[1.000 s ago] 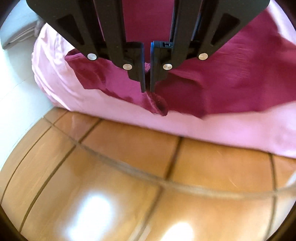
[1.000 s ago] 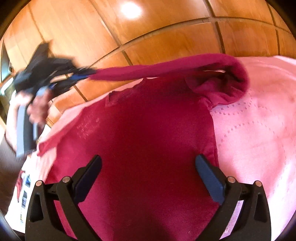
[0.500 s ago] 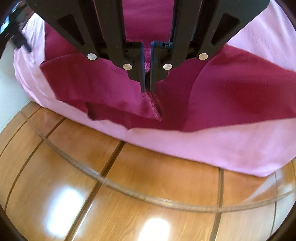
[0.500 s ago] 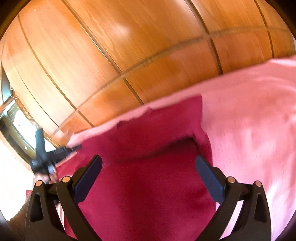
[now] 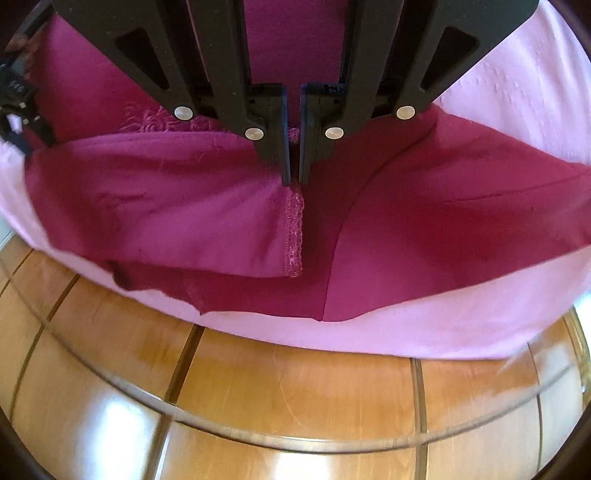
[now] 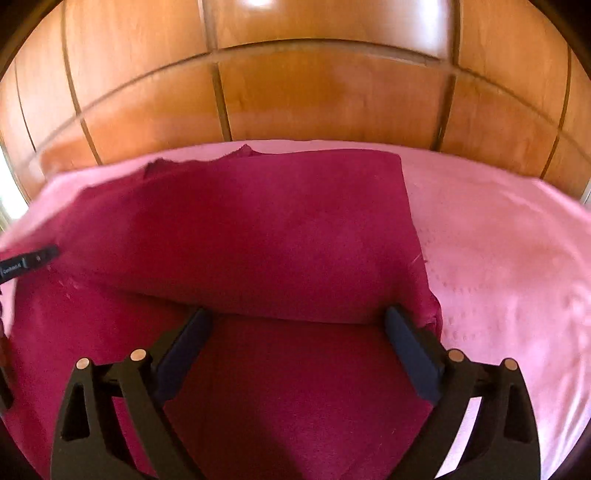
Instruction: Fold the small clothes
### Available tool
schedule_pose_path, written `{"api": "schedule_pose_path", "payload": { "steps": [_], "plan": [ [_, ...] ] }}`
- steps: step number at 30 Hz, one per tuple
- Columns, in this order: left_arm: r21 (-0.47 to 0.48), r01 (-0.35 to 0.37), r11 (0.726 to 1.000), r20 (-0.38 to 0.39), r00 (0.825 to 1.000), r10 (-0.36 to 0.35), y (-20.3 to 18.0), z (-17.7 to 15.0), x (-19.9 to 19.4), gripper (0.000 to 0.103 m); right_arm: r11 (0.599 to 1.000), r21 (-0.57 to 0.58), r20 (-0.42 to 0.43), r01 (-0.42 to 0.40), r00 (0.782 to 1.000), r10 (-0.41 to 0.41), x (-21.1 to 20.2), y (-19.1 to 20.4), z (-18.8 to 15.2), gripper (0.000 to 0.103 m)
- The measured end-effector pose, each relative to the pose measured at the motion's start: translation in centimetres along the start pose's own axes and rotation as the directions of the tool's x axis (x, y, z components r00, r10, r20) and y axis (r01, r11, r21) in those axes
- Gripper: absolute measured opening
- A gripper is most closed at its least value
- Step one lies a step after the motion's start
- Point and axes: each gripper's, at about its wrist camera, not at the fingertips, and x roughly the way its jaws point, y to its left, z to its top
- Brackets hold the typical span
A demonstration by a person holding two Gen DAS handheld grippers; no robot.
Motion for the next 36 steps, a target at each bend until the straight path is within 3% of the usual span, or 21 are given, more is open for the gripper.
{"api": "schedule_pose_path", "payload": {
  "steps": [3, 5, 7, 8, 14, 16, 17, 18, 19, 21, 25, 29, 30, 33, 36],
  "plan": [
    [0.012, -0.022, 1.000, 0.017, 1.000, 0.022, -0.3, -0.3, -0.3, 0.003, 1.000, -0.003, 0.001, 0.005, 1.000, -0.005, 0.0, 0.0, -0.3, 0.101],
    [-0.051, -0.004, 0.999, 0.021, 1.000, 0.005, 0.7, -0.4, -0.6, 0.014, 1.000, -0.006, 0.002, 0.009, 1.000, -0.009, -0.2, 0.0, -0.4, 0.101],
    [-0.118, 0.013, 0.993, 0.030, 0.999, -0.010, 2.0, -0.5, -1.1, 0.035, 1.000, -0.003, 0.002, 0.008, 1.000, -0.008, 0.3, 0.0, 0.0, 0.101],
    [-0.148, 0.027, 0.989, 0.038, 0.999, -0.022, 2.6, -0.6, -1.6, 0.037, 1.000, -0.003, 0.004, 0.008, 1.000, -0.008, 0.3, 0.0, -0.1, 0.101],
    [-0.297, 0.065, 0.953, 0.091, 0.995, -0.039, 8.1, -2.2, -5.1, 0.039, 1.000, -0.003, 0.001, 0.015, 1.000, -0.015, 0.4, 0.4, 0.2, 0.101],
    [-0.388, 0.079, 0.918, 0.112, 0.993, -0.038, 11.5, -3.2, -6.1, 0.042, 1.000, -0.006, -0.001, 0.019, 1.000, -0.019, 0.4, 0.5, 0.3, 0.101],
    [-0.454, 0.062, 0.889, 0.119, 0.993, -0.009, 13.8, -3.9, -6.7, 0.049, 1.000, -0.008, -0.002, 0.023, 1.000, -0.023, 0.4, 0.6, 0.3, 0.101],
    [-0.493, 0.048, 0.869, 0.124, 0.992, 0.016, 15.1, -4.4, -7.0, 0.066, 0.999, -0.013, -0.004, 0.032, 0.999, -0.032, 0.4, 0.7, 0.3, 0.101],
    [-0.569, 0.037, 0.822, 0.142, 0.988, 0.054, 17.9, -5.4, -7.7, 0.069, 0.999, -0.018, -0.004, 0.039, 0.999, -0.039, 0.4, 0.9, 0.3, 0.101],
    [-0.656, 0.040, 0.753, 0.146, 0.986, 0.075, 21.4, -6.7, -8.4, 0.069, 0.999, -0.021, -0.003, 0.044, 0.999, -0.044, 0.5, 1.1, 0.3, 0.101],
    [-0.802, 0.080, 0.592, 0.163, 0.983, 0.088, 29.2, -8.9, -9.9, 0.069, 0.999, -0.019, -0.001, 0.044, 0.999, -0.044, 0.4, 1.1, 0.2, 0.101],
    [-0.880, 0.098, 0.464, 0.184, 0.972, 0.144, 34.9, -9.5, -11.3, 0.063, 0.999, -0.021, 0.002, 0.049, 0.999, -0.049, 0.3, 1.2, 0.1, 0.101],
    [-0.888, 0.096, 0.450, 0.184, 0.970, 0.157, 35.8, -9.4, -11.4, 0.055, 0.999, -0.021, 0.002, 0.050, 0.999, -0.050, 0.3, 1.2, 0.1, 0.101],
    [-0.906, 0.058, 0.420, 0.149, 0.971, 0.187, 38.3, -8.8, -11.0, 0.048, 0.998, -0.023, 0.004, 0.054, 0.999, -0.054, 0.3, 1.2, 0.1, 0.101],
    [-0.906, 0.024, 0.423, 0.119, 0.973, 0.199, 39.1, -7.8, -10.1, 0.044, 0.998, -0.022, 0.005, 0.053, 0.999, -0.052, 0.4, 1.2, 0.1, 0.101]
  ]
}}
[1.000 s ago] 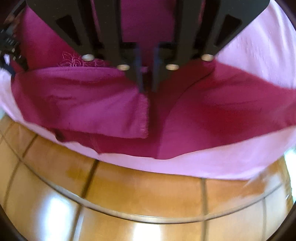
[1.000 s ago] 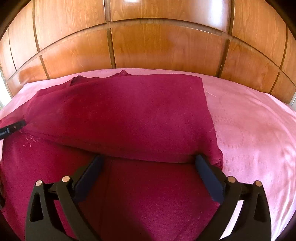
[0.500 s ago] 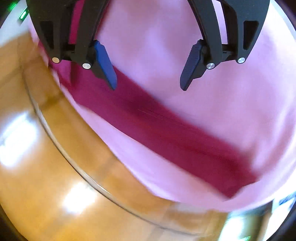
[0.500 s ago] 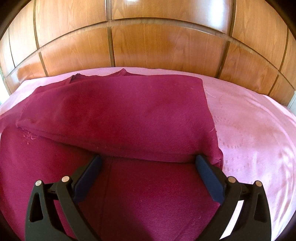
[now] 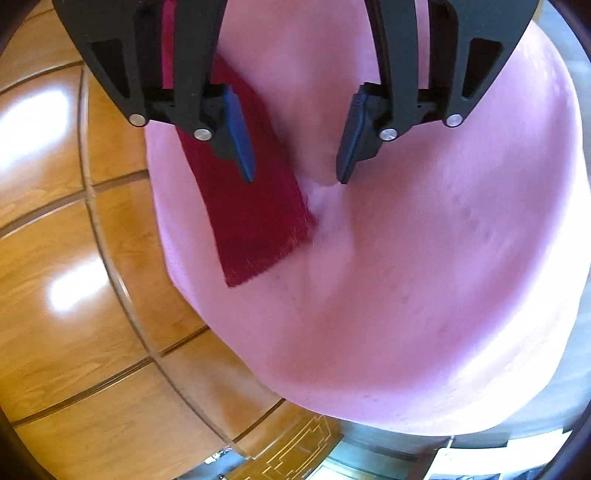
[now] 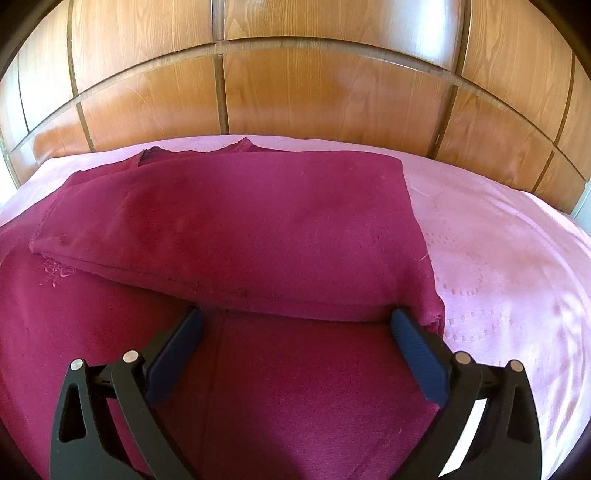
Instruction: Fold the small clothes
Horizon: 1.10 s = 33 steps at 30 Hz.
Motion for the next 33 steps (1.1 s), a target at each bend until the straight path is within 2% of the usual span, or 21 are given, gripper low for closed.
{"api": "schedule_pose_path", "payload": {
  "steps": [2, 3, 4, 5, 7, 11, 15, 20, 22, 24, 25, 27, 28, 30, 32, 33],
  "plan": [
    [0.039, -0.031, 0.999, 0.015, 0.999, 0.030, -0.5, 0.7, 0.2, 0.040, 1.000, 0.000, 0.001, 0.000, 1.000, 0.000, 0.0, 0.0, 0.0, 0.101],
    [0.059, -0.054, 0.997, 0.019, 0.998, 0.053, -0.9, 0.9, 0.4, 0.031, 1.000, 0.000, 0.000, 0.000, 1.000, 0.000, 0.0, 0.0, 0.0, 0.101],
    [0.068, -0.062, 0.996, 0.018, 0.998, 0.061, -0.8, 1.3, 0.6, 0.016, 1.000, 0.000, 0.001, 0.001, 1.000, -0.001, 0.0, 0.0, 0.0, 0.101],
    [0.072, -0.059, 0.996, 0.010, 0.998, 0.059, -1.0, 1.4, 0.9, 0.009, 1.000, -0.001, 0.000, 0.000, 1.000, 0.000, 0.0, -0.1, 0.0, 0.101],
    [0.079, -0.037, 0.996, 0.007, 0.999, 0.036, -1.2, 1.6, 0.7, 0.006, 1.000, -0.001, 0.001, 0.000, 1.000, 0.000, 0.0, 0.0, 0.0, 0.101],
    [0.207, 0.105, 0.973, -0.005, 0.994, -0.107, -4.8, -0.4, -1.7, 0.006, 1.000, 0.000, 0.003, 0.003, 1.000, -0.003, 0.0, -0.1, 0.0, 0.101],
    [0.343, 0.244, 0.907, -0.086, 0.970, -0.228, -9.9, -5.2, -4.0, 0.006, 1.000, 0.001, 0.004, 0.002, 1.000, -0.002, 0.0, -0.1, 0.1, 0.101],
    [0.496, 0.347, 0.796, -0.205, 0.938, -0.281, -15.8, -13.0, -4.6, 0.006, 1.000, 0.003, 0.004, -0.001, 1.000, 0.001, -0.1, -0.2, 0.1, 0.101],
    [0.538, 0.396, 0.744, -0.276, 0.917, -0.289, -17.9, -17.1, -4.5, 0.006, 1.000, 0.004, 0.005, -0.004, 1.000, 0.004, -0.1, -0.2, 0.1, 0.101],
    [0.568, 0.413, 0.712, -0.318, 0.908, -0.273, -19.4, -20.0, -3.8, 0.006, 1.000, 0.006, 0.005, -0.006, 1.000, 0.006, -0.1, -0.3, 0.2, 0.101],
    [0.584, 0.430, 0.689, -0.358, 0.898, -0.257, -20.1, -22.2, -3.3, 0.006, 1.000, 0.006, 0.005, -0.007, 1.000, 0.007, -0.1, -0.4, 0.2, 0.101],
    [0.594, 0.446, 0.669, -0.404, 0.885, -0.232, -20.7, -25.2, -2.6, 0.006, 1.000, 0.007, 0.006, -0.009, 1.000, 0.009, -0.1, -0.3, 0.2, 0.101],
    [0.611, 0.456, 0.647, -0.428, 0.878, -0.215, -21.2, -27.0, -2.1, 0.006, 1.000, 0.009, 0.006, -0.011, 1.000, 0.011, -0.1, -0.4, 0.2, 0.101],
    [0.659, 0.447, 0.604, -0.438, 0.882, -0.175, -22.0, -29.8, -1.7, 0.006, 1.000, 0.012, 0.007, -0.016, 1.000, 0.016, -0.1, -0.4, 0.2, 0.101],
    [0.693, 0.440, 0.571, -0.448, 0.883, -0.137, -22.4, -31.9, -1.2, 0.019, 1.000, 0.016, 0.008, -0.021, 1.000, 0.021, -0.1, -0.4, 0.2, 0.101],
    [0.692, 0.447, 0.567, -0.460, 0.878, -0.131, -22.5, -32.3, -1.1, 0.034, 1.000, 0.017, 0.009, -0.023, 1.000, 0.023, -0.1, -0.5, 0.2, 0.101]
  ]
}}
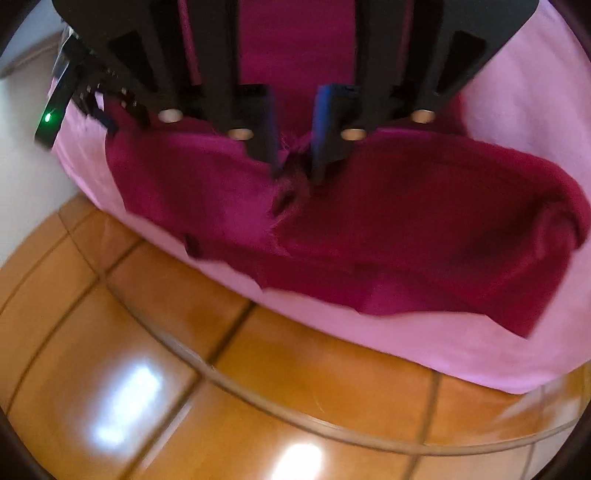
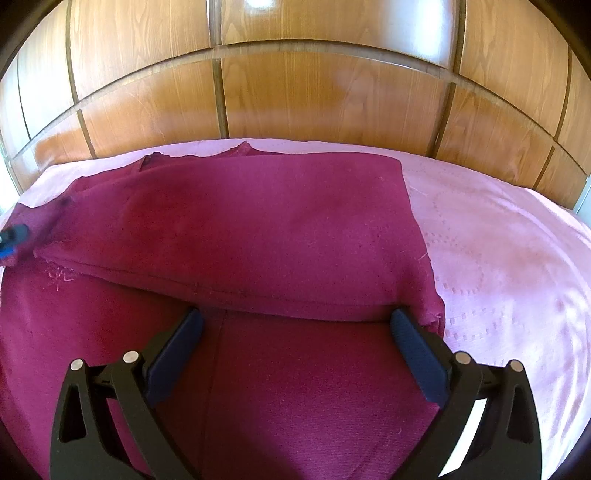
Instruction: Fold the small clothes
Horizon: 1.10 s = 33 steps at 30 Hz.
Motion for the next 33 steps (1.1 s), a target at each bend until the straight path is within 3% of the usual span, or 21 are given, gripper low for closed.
{"api": "schedule_pose_path", "payload": {
  "steps": [1, 2, 7, 9, 11, 14, 17, 20, 21, 23, 24, 25, 29, 31, 33],
  "plan": [
    [-0.010, 0.016, 1.000, -0.001, 1.000, -0.016, 0.1, -0.2, -0.2, 0.051, 1.000, 0.001, -0.001, -0.001, 1.000, 0.001, 0.0, 0.0, 0.0, 0.101],
    [-0.025, 0.018, 1.000, 0.012, 1.000, -0.018, 0.4, -0.4, -0.2, 0.056, 1.000, 0.001, -0.002, 0.000, 1.000, 0.000, 0.0, 0.1, 0.0, 0.101],
    [-0.008, -0.040, 0.999, 0.083, 0.996, 0.041, 1.1, -3.6, -3.2, 0.057, 1.000, 0.011, 0.012, 0.003, 1.000, -0.004, -1.1, 0.6, 0.7, 0.099],
    [0.005, -0.083, 0.997, 0.090, 0.993, 0.082, 1.5, -4.8, -3.8, 0.057, 0.995, 0.040, 0.041, -0.086, 0.996, 0.085, -2.6, 1.6, 1.4, 0.089],
    [0.003, -0.117, 0.993, 0.091, 0.989, 0.116, 2.1, -5.7, -3.8, 0.057, 0.978, 0.044, 0.065, -0.204, 0.977, 0.201, -3.9, 3.3, 2.3, 0.082],
    [-0.008, -0.140, 0.990, 0.093, 0.986, 0.140, 2.9, -7.1, -3.7, 0.057, 0.908, 0.006, 0.013, -0.420, 0.908, 0.420, -4.2, 8.8, 4.2, 0.074],
    [-0.006, -0.135, 0.991, 0.103, 0.986, 0.135, 3.1, -7.9, -3.8, 0.057, 0.869, -0.013, -0.048, -0.495, 0.868, 0.494, -2.7, 13.5, 5.7, 0.072],
    [-0.024, -0.117, 0.993, 0.111, 0.987, 0.119, 3.5, -8.2, -4.4, 0.057, 0.853, 0.023, -0.173, -0.521, 0.838, 0.517, 1.4, 18.3, 7.1, 0.068],
    [-0.042, -0.105, 0.994, 0.113, 0.988, 0.109, 3.8, -8.2, -4.5, 0.057, 0.858, 0.026, -0.204, -0.514, 0.837, 0.508, 2.4, 19.2, 7.2, 0.064],
    [-0.068, -0.089, 0.994, 0.114, 0.989, 0.096, 4.1, -8.0, -4.3, 0.057, 0.883, -0.008, -0.264, -0.469, 0.853, 0.450, 4.0, 21.0, 7.4, 0.025],
    [-0.080, -0.082, 0.993, 0.114, 0.989, 0.091, 4.3, -8.0, -4.4, 0.057, 0.890, -0.038, -0.258, -0.454, 0.865, 0.430, 3.9, 21.4, 7.8, 0.019],
    [-0.091, -0.075, 0.993, 0.115, 0.990, 0.085, 4.5, -7.9, -4.7, 0.057, 0.889, -0.060, -0.242, -0.454, 0.870, 0.428, 3.3, 21.5, 8.2, 0.004],
    [-0.129, -0.065, 0.990, 0.130, 0.988, 0.082, 5.5, -7.3, -5.3, 0.057, 0.890, -0.144, -0.041, -0.434, 0.901, 0.432, -2.9, 19.1, 10.9, 0.004],
    [-0.129, -0.127, 0.983, 0.132, 0.981, 0.144, 5.6, -7.0, -5.2, 0.057, 0.897, -0.145, 0.035, -0.418, 0.904, 0.427, -5.1, 17.3, 11.8, 0.004],
    [-0.151, -0.141, 0.978, 0.123, 0.979, 0.160, 5.8, -6.6, -5.0, 0.057, 0.911, -0.132, 0.108, -0.390, 0.908, 0.404, -6.8, 14.9, 12.9, 0.004]
  ]
}}
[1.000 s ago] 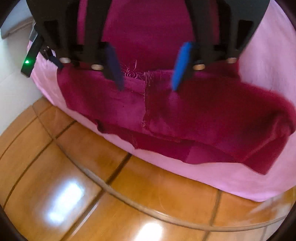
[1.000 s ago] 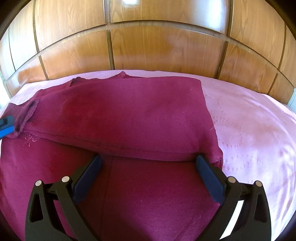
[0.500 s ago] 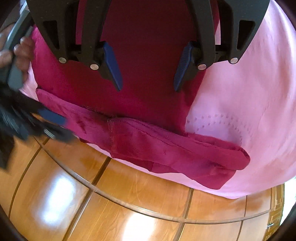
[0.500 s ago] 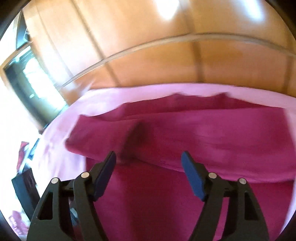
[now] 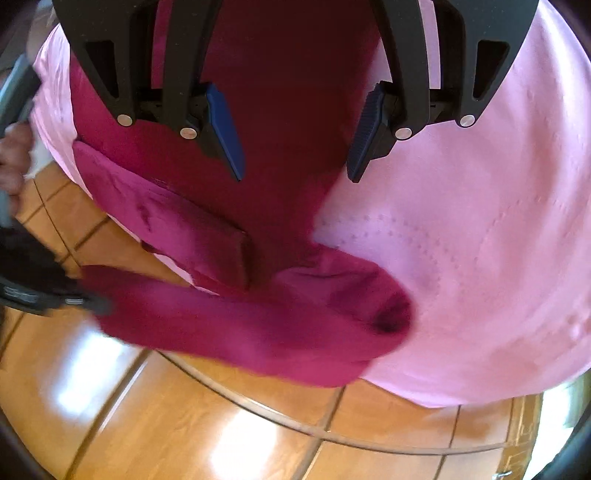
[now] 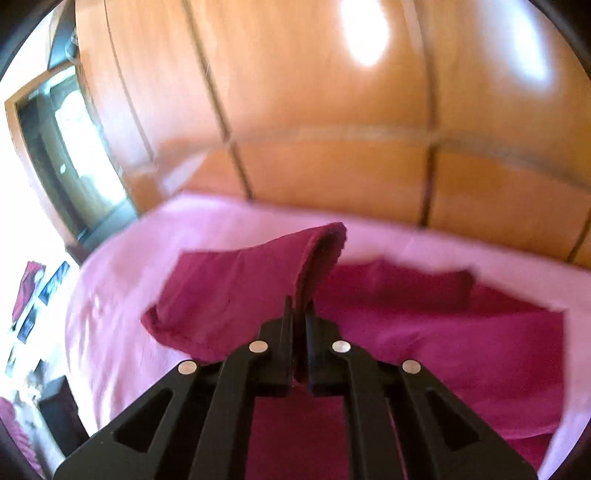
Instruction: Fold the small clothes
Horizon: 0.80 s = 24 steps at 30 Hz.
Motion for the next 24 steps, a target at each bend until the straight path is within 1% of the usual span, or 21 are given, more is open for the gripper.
{"api": "schedule_pose_path", "payload": {
  "steps": [2, 3, 4, 7, 9, 11, 13, 14, 15, 16, 18, 19, 21, 24],
  "plan": [
    [-0.005, -0.034, 0.999, -0.002, 0.999, 0.034, 0.1, 0.3, 0.3, 0.057, 0.999, 0.024, 0.038, 0.035, 0.999, -0.036, -1.7, -1.9, 0.3, 0.004],
    [0.000, -0.060, 0.998, -0.004, 0.998, 0.060, 0.1, 0.4, 0.5, 0.057, 0.997, 0.045, 0.058, 0.060, 0.996, -0.062, -2.8, -3.5, 0.2, 0.004],
    [-0.002, -0.096, 0.995, -0.006, 0.995, 0.096, 0.1, 0.7, 0.8, 0.057, 0.995, 0.058, 0.068, 0.077, 0.994, -0.081, -3.6, -4.6, -0.1, 0.004],
    [-0.016, -0.142, 0.990, -0.012, 0.990, 0.142, 0.3, 1.3, 1.5, 0.057, 0.985, 0.112, 0.073, 0.135, 0.987, -0.143, -5.4, -8.1, -1.7, 0.004],
    [-0.019, -0.161, 0.987, -0.012, 0.987, 0.161, 0.6, 1.7, 1.8, 0.057, 0.972, 0.164, 0.048, 0.167, 0.983, -0.177, -5.7, -10.9, -3.2, 0.004],
    [-0.004, -0.179, 0.984, -0.006, 0.984, 0.179, 0.2, 2.0, 2.1, 0.057, 0.958, 0.203, 0.017, 0.203, 0.977, -0.211, -5.2, -13.3, -4.3, 0.004],
    [0.014, -0.199, 0.980, -0.007, 0.980, 0.199, 0.1, 2.2, 2.4, 0.056, 0.935, 0.247, -0.030, 0.255, 0.966, -0.255, -4.7, -15.8, -6.3, 0.004],
    [0.016, -0.204, 0.979, -0.005, 0.979, 0.204, 0.1, 2.2, 2.4, 0.056, 0.927, 0.262, -0.049, 0.269, 0.963, -0.265, -4.4, -16.5, -6.9, 0.004],
    [0.017, -0.211, 0.977, -0.001, 0.978, 0.211, 0.1, 2.3, 2.2, 0.055, 0.910, 0.302, -0.088, 0.285, 0.959, -0.271, -3.6, -18.1, -8.2, 0.004],
    [0.018, -0.214, 0.977, 0.003, 0.977, 0.214, 0.1, 2.4, 2.0, 0.052, 0.898, 0.328, -0.114, 0.292, 0.956, -0.269, -3.0, -19.1, -8.8, 0.004],
    [0.014, -0.204, 0.979, 0.023, 0.979, 0.204, 0.0, 2.8, 1.4, 0.050, 0.879, 0.381, -0.153, 0.288, 0.957, -0.247, -2.2, -20.9, -10.1, 0.004],
    [0.017, -0.196, 0.980, 0.042, 0.980, 0.195, -0.2, 3.0, 1.0, 0.050, 0.872, 0.403, -0.158, 0.278, 0.959, -0.233, -1.8, -21.5, -10.7, 0.004],
    [0.047, -0.166, 0.985, 0.092, 0.983, 0.161, -1.2, 3.8, 0.1, 0.050, 0.866, 0.430, -0.140, 0.255, 0.966, -0.215, -1.5, -21.8, -11.2, 0.004],
    [0.117, -0.120, 0.986, 0.123, 0.987, 0.106, -3.3, 5.0, 0.2, 0.050, 0.867, 0.432, -0.135, 0.249, 0.968, -0.211, -1.3, -21.5, -11.1, 0.004]
  ]
}}
